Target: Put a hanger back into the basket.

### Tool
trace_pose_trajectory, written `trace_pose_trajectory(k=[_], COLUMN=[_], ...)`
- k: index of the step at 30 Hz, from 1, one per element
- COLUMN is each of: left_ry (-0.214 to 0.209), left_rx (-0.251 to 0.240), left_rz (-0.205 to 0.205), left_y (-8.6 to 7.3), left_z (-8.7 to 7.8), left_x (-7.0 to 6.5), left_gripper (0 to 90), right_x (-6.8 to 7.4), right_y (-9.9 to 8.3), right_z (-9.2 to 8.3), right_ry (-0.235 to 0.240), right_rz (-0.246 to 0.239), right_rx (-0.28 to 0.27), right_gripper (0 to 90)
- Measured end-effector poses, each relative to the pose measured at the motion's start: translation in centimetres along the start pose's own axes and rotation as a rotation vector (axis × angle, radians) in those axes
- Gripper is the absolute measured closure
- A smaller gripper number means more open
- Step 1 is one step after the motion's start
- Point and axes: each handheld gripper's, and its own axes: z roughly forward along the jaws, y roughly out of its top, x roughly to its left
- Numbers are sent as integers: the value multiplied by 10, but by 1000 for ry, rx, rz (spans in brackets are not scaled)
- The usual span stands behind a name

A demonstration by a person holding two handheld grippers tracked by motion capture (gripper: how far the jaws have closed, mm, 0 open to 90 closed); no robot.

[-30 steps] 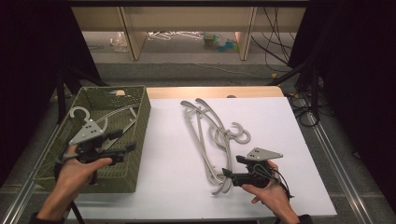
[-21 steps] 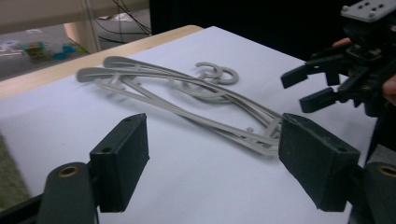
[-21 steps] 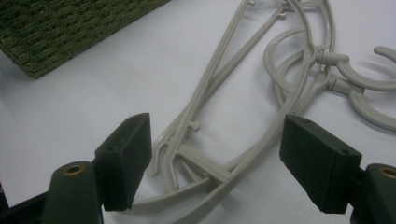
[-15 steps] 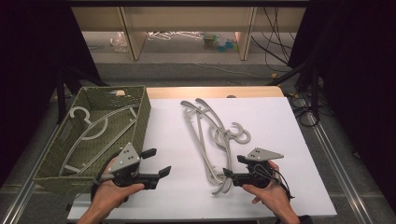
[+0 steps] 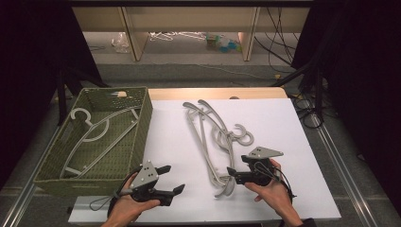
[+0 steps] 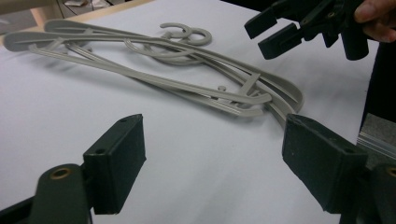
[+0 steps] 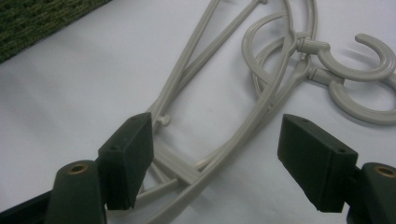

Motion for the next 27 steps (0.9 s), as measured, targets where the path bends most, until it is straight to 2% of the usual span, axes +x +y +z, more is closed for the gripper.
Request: trace_pose_trajectory(k=[4,5,7,9,12,13,14,15,17,18,19,20,22,25,26,27], left_ry=[12,23,24,29,26,22,22,14,13,15,15,12,14,11,10,17], left_rx=[-21,-14,-17,-15,-13,-12,-12,-15,-15,-8,-8,-11,-7,-6,-5,1], left_rz=[-15,-3,-12,-15,-15,-5,-5,-7,-6,1,1,2,3,5,5,9], left_y=[-1,-2,-4,-4,-5,-5,-5,-6,-6,-6,-6,-7,-7,-7,-7,-7], left_z=[-4,-7,-7,-8,-8,-8,-8,-7,-7,-8,-8,-8,-8,-8,-8,-8], left_x=[2,3,4,5,5,5,5,5,4,4,4,5,5,5,5,5], left_gripper=[215,216,217,216,216,216,216,215,215,214,214,214,214,214,214,214], right_x=[-3,-4,-8,-13,-17,-22,-24,-26,-26,-28,-28,-27,-30,-34,-37,-37], right_y=[3,4,7,13,17,20,22,23,23,25,25,26,29,29,27,27], right_z=[4,6,13,25,32,40,44,48,51,54,54,56,60,66,69,69], right_ry=[-8,-18,-25,-39,-57,-67,-60,-56,-66,-72,-72,-77,-84,-71,-67,-67], right_rz=[-2,12,22,40,42,24,39,26,35,18,18,46,28,74,102,102], right_rx=[20,26,32,77,100,116,123,142,160,186,186,181,173,184,209,209], right_gripper=[282,275,275,284,297,328,346,353,368,407,407,419,448,487,520,520])
